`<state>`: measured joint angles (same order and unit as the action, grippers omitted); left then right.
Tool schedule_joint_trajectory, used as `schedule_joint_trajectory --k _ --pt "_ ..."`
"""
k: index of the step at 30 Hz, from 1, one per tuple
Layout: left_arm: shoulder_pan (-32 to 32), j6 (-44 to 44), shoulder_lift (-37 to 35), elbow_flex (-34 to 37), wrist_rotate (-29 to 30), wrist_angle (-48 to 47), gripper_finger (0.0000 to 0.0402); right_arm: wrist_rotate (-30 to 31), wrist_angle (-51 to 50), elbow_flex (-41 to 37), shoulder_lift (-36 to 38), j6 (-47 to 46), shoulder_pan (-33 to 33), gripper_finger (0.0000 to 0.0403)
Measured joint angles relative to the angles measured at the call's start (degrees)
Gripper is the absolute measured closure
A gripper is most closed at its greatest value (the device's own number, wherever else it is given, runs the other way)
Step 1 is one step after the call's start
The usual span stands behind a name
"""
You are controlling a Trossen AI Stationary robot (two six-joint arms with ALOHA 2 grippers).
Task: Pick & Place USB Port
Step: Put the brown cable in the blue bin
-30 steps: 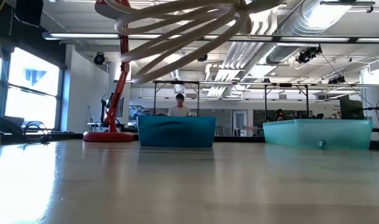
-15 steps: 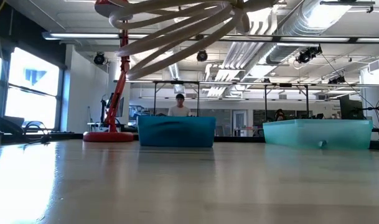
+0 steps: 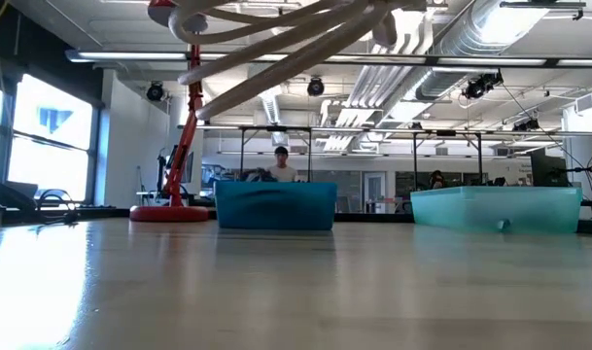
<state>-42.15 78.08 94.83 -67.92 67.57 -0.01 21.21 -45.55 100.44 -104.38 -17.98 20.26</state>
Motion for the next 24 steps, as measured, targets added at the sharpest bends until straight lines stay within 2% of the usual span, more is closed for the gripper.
schedule_joint_trajectory --k 3,8,13,19,24 --pt "1.13 -1.38 0.0 0.0 0.59 -0.04 0.0386 -0.22 -0.18 -0.02 0.0 -0.96 0.1 0.0378" --pt "1.24 -1.27 0.0 0.0 3.59 -0.44 0.0396 -4.65 -0.4 -0.02 0.04 -1.41 0.42 0.0326" --pt "1.26 -1.14 0.0 0.02 5.01 -0.55 0.0399 -2.37 -1.25 -0.02 0.69 -2.77 0.35 0.0306" --pt "1.26 -0.55 -0.02 0.03 9.55 -2.13 0.04 9.73 -9.83 -0.01 4.87 -3.8 0.01 0.0314" --pt "4.89 10.45 -0.46 -2.2 9.79 0.3 0.0401 23.87 -21.21 0.0 8.44 -7.44 0.0 0.0327"
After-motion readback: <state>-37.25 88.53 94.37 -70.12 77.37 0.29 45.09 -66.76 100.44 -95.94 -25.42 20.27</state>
